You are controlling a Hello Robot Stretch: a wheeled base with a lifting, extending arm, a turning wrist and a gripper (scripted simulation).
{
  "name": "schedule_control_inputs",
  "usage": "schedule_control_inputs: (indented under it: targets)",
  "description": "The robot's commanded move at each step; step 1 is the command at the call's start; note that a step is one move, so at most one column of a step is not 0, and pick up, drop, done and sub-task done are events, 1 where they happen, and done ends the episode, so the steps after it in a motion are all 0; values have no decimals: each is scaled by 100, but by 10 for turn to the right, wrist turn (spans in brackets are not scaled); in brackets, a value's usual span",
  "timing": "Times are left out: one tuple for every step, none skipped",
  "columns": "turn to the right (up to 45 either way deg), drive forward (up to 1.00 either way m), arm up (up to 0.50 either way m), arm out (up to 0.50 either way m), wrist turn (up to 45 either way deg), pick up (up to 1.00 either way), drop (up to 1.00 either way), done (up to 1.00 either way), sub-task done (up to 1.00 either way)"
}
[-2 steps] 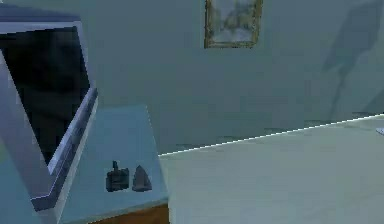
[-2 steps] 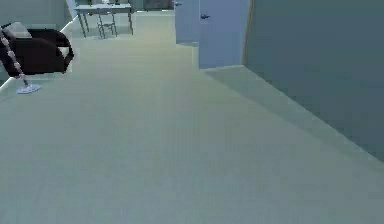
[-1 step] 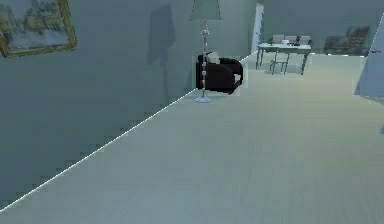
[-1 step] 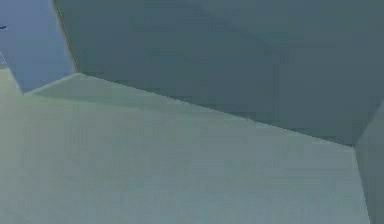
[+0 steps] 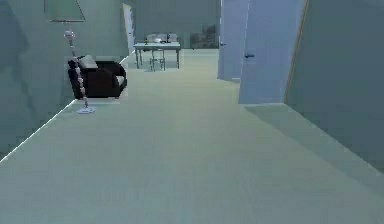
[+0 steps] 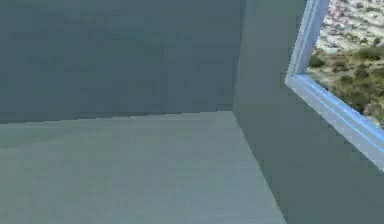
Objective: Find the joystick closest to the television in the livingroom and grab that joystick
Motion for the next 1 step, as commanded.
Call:
schedule_control_inputs:
  targets:
    - [0, 100, 0, 0, 0, 0, 0, 0, 0]
